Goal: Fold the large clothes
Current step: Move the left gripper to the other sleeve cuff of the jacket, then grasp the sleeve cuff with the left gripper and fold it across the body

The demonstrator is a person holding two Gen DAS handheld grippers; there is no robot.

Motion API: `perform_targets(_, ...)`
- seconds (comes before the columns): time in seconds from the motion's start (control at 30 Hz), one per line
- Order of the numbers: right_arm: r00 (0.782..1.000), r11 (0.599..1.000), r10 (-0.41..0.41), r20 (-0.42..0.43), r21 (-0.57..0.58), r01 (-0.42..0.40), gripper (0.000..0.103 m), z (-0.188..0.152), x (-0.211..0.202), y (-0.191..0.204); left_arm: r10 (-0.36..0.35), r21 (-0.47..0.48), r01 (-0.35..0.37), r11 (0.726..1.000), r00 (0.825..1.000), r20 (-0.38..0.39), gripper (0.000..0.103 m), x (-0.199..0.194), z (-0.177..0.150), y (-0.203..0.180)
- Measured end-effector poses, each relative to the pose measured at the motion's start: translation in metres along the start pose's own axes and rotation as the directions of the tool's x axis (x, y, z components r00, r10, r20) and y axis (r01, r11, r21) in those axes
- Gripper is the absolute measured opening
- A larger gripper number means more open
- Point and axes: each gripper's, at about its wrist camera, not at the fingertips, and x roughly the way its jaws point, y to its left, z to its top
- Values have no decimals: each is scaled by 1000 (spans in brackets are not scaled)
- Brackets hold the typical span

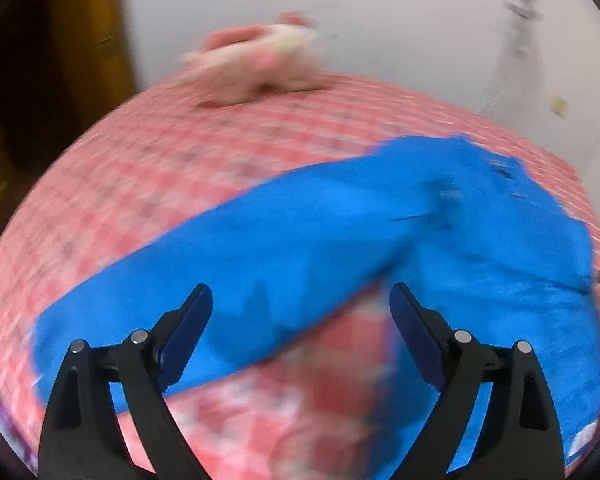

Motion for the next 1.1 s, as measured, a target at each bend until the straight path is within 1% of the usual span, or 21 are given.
perform_targets(0.07, 1000, 1000, -1, 0, -4, 1, 79, -1, 1, 1, 66, -90, -66, 994, 998, -9, 91, -11, -12, 53)
perform_targets(0.1, 1000, 1000, -3, 0, -5, 3, 79, -1, 1, 1, 103, -161, -104, 981, 995, -15, 92, -18, -21, 88)
perform_targets(0.13, 1000, 1000, -6, -1, -5, 6, 79, -1, 2, 1, 126, -214, -128, 968, 992, -22, 93, -23, -29, 113)
perform_targets(0.17, 1000, 1000, -7, -3, -4, 7, 79, -1, 3, 1, 148, -267, -152, 951, 988, -35, 93, -25, -36, 136)
perform_targets(0.2, 1000, 1000, -8, -5, -4, 8, 79, -2, 4, 1, 170, -331, -178, 927, 984, -53, 93, -27, -45, 162)
perform_targets(0.27, 1000, 1000, -11, -10, -7, 11, 79, -2, 6, 1, 176, -412, -189, 891, 982, -69, 93, -27, -58, 197)
perform_targets(0.33, 1000, 1000, -13, -18, -9, 13, 79, -2, 10, 1, 140, -469, -160, 869, 987, -77, 93, -23, -70, 221)
perform_targets(0.4, 999, 1000, -18, -30, -7, 18, 79, -3, 15, 0, 87, -498, -112, 860, 994, -73, 93, -17, -75, 230)
perform_targets(0.5, 999, 1000, -23, -42, 3, 24, 79, -3, 20, -3, 33, -511, -61, 857, 997, -64, 93, -7, -74, 229)
perform_targets(0.57, 999, 1000, -26, -44, 9, 27, 79, -3, 21, -6, 42, -511, -76, 856, 996, -77, 93, 1, -77, 229)
perform_targets(0.67, 999, 999, -29, -45, 15, 30, 79, -2, 22, -10, 33, -520, -79, 851, 995, -99, 93, 15, -80, 228)
perform_targets(0.73, 998, 999, -32, -47, 19, 33, 79, -3, 24, -11, 49, -504, -94, 858, 994, -102, 93, 18, -80, 227)
perform_targets(0.8, 998, 999, -32, -53, 20, 33, 79, -3, 26, -12, 61, -501, -106, 859, 993, -105, 92, 20, -79, 227)
perform_targets(0.83, 998, 999, -33, -54, 21, 34, 79, -3, 27, -12, 73, -502, -117, 857, 992, -106, 82, 20, -78, 227)
perform_targets(0.87, 998, 999, -34, -55, 21, 35, 79, -3, 27, -12, 91, -501, -133, 855, 990, -107, 69, 19, -78, 226)
perform_targets(0.9, 998, 999, -33, -55, 22, 34, 79, -3, 27, -12, 81, -505, -121, 854, 991, -102, 62, 18, -77, 226)
perform_targets(0.93, 998, 999, -32, -55, 23, 33, 79, -3, 27, -12, 50, -521, -88, 849, 995, -88, 47, 17, -77, 227)
perform_targets(0.97, 998, 999, -31, -54, 24, 32, 79, -3, 27, -12, 17, -540, -53, 840, 997, -72, 39, 15, -77, 227)
perform_targets(1.0, 998, 999, -29, -54, 25, 30, 79, -3, 27, -12, 15, -545, -48, 837, 998, -66, 36, 13, -77, 226)
perform_targets(1.03, 998, 999, -27, -53, 26, 29, 79, -3, 27, -13, 23, -540, -51, 840, 998, -59, 32, 10, -76, 223)
perform_targets(1.1, 998, 999, -28, -50, 28, 30, 79, -3, 26, -13, 54, -519, -65, 852, 998, -37, 29, 1, -72, 214)
